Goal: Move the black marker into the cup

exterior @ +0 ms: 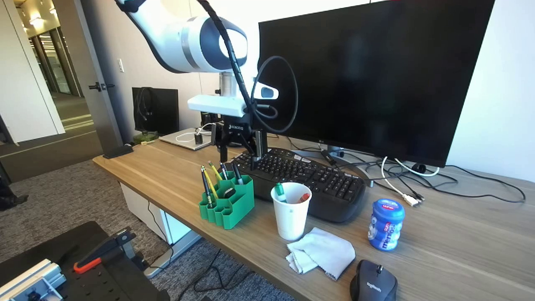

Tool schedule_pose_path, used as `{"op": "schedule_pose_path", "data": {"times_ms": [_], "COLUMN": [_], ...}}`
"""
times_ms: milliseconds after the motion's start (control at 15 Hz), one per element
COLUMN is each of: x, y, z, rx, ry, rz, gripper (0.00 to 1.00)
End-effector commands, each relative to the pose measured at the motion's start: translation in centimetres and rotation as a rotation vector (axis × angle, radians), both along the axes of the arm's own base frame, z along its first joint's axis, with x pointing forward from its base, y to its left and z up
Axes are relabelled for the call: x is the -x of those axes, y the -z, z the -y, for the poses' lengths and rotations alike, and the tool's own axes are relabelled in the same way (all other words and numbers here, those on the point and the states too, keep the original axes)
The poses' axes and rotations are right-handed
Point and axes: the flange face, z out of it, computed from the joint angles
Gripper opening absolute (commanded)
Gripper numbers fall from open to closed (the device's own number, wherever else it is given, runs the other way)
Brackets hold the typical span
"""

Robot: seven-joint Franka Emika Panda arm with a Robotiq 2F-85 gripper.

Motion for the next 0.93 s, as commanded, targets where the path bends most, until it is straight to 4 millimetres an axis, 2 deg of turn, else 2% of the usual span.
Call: {"op": "schedule_pose_path", "data": {"times_ms": [0, 867], "x": [-0.4, -0.9], "y": [0.8, 2.4], "z": [-0.4, -0.6], "rx": [0.018, 0.038], "ry": [0.015, 0.034], "rz": [0.005, -0.008], "gripper": [1.00, 1.00]}}
